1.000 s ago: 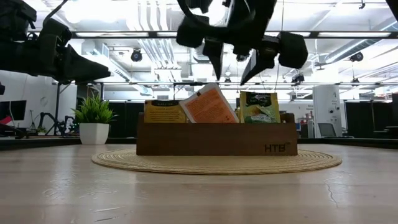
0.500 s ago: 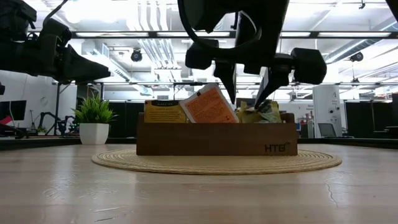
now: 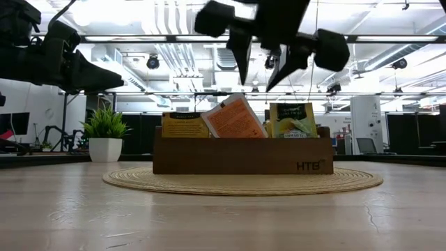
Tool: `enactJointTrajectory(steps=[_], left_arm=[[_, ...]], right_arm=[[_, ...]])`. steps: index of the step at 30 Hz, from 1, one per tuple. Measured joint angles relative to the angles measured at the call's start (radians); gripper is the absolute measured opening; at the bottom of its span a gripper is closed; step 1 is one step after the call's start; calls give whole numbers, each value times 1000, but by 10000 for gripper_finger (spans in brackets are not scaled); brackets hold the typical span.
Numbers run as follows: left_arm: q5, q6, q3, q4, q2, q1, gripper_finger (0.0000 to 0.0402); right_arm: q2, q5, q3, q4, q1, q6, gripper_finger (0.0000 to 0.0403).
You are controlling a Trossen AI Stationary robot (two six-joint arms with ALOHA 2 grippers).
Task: Pick & Place Tea
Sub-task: Put the lemon tea sachet into the right section of the wooden organizer
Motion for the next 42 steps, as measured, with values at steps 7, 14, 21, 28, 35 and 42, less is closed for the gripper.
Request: enactJointTrajectory(steps=[7,14,21,28,35,42], left_arm=[[0,0,0,0,0,-1,202],[0,0,0,0,0,-1,202],[0,0,0,0,0,0,202],[0,0,0,0,0,0,202],[0,0,0,0,0,0,202],[0,0,0,0,0,0,202]], right_arm=[[-2,-141,29,7,25,-31,173],[5,-232,-31,5,15,-23,173],[6,-309,-48,-2,1,-59,144],[5,-348,-48,-1,0,-76,57],[20,-351,-76,-3,-32,-80,9],[40,-477,-135,91,-97,-197,8]])
